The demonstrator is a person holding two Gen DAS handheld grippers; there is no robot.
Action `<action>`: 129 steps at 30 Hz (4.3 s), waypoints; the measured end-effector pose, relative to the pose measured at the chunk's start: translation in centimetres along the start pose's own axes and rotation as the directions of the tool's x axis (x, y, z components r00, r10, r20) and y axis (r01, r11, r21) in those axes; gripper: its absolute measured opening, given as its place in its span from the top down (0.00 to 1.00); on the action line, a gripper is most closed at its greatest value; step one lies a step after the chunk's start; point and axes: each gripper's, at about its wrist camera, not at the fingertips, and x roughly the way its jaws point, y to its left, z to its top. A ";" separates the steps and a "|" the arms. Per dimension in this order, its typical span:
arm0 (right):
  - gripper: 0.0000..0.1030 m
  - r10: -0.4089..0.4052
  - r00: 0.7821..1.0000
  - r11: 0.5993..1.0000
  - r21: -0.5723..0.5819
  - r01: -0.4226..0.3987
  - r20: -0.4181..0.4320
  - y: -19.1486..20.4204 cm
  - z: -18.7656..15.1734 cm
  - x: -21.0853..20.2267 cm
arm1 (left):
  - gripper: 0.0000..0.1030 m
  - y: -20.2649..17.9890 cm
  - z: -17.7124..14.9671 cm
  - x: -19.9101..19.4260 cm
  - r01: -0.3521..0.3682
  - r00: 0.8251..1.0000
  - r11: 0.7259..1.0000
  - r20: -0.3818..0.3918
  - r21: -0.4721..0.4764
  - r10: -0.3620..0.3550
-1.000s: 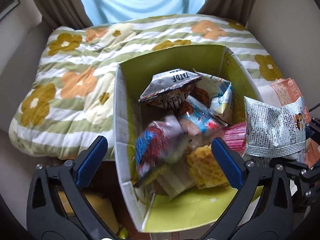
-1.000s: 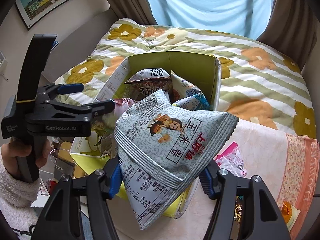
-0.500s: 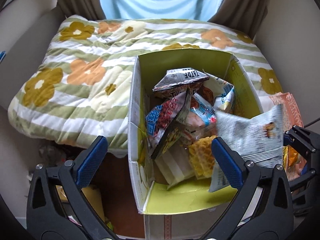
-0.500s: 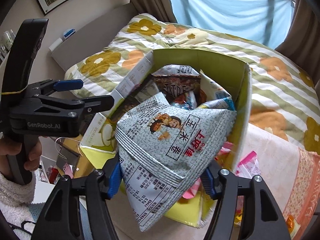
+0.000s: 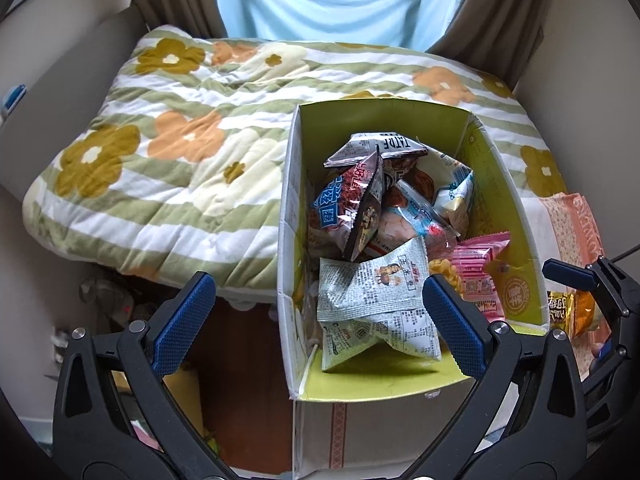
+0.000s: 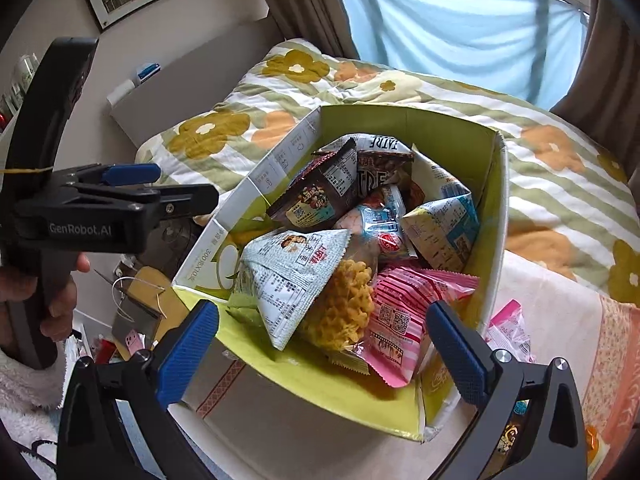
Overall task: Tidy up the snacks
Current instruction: 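Move both tools back toward the gold bag and dark green bar, then grasp the gold Pillows bag with left tool while right tool grasps the dark green bar, then carry both items over the yellow box and open left tool to drop the gold bag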
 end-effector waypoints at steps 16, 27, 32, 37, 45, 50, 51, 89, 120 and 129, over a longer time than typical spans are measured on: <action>0.00 -0.180 0.973 0.980 0.118 0.163 0.144 -1.6 -2.2 -8.8 | 0.00 -4.4 -0.7 -3.8 0.115 0.990 0.988 0.075 0.105 -0.124; 0.00 -0.309 0.940 0.936 0.219 0.275 0.142 -9.2 -7.4 -16.3 | 0.00 -14.3 -2.1 -4.7 0.166 0.981 0.972 0.071 0.166 -0.180; 0.00 -0.286 0.954 0.933 0.254 0.255 0.093 -12.8 -10.6 -17.8 | 0.00 -20.1 -4.0 -4.1 0.180 0.982 0.971 0.027 0.159 -0.186; 0.00 -0.279 0.960 0.932 0.242 0.268 0.010 -15.5 -14.2 -17.7 | 0.00 -25.7 -6.0 -2.5 0.190 0.982 0.970 -0.035 0.152 -0.187; 0.00 -0.180 0.977 0.947 0.248 0.205 -0.118 -18.0 -20.1 -14.9 | 0.00 -32.7 -9.0 -0.5 0.166 0.985 0.959 -0.090 0.230 -0.149; 0.00 -0.138 0.977 0.932 0.313 0.183 -0.160 -18.5 -22.9 -12.5 | 0.00 -36.0 -9.6 2.7 0.177 0.979 0.940 -0.152 0.291 -0.138; 0.00 -0.131 0.976 0.926 0.330 0.183 -0.172 -18.6 -23.4 -11.9 | 0.00 -36.5 -9.7 3.5 0.183 0.976 0.937 -0.166 0.298 -0.138; 0.13 -0.416 0.871 0.759 0.426 0.491 -0.263 -13.6 -27.6 -2.7 | 0.37 -38.1 -12.9 13.7 0.183 0.978 0.809 -0.191 0.559 -0.089; 0.60 -0.365 0.924 0.837 0.393 0.380 -0.117 -16.6 -23.6 -6.2 | 0.43 -36.1 -10.6 8.3 0.141 0.988 0.896 -0.119 0.422 -0.100; 0.60 -0.366 0.929 0.862 0.359 0.359 -0.050 -16.9 -21.8 -10.2 | 0.43 -36.4 -8.9 3.9 0.109 0.994 0.920 -0.029 0.376 -0.105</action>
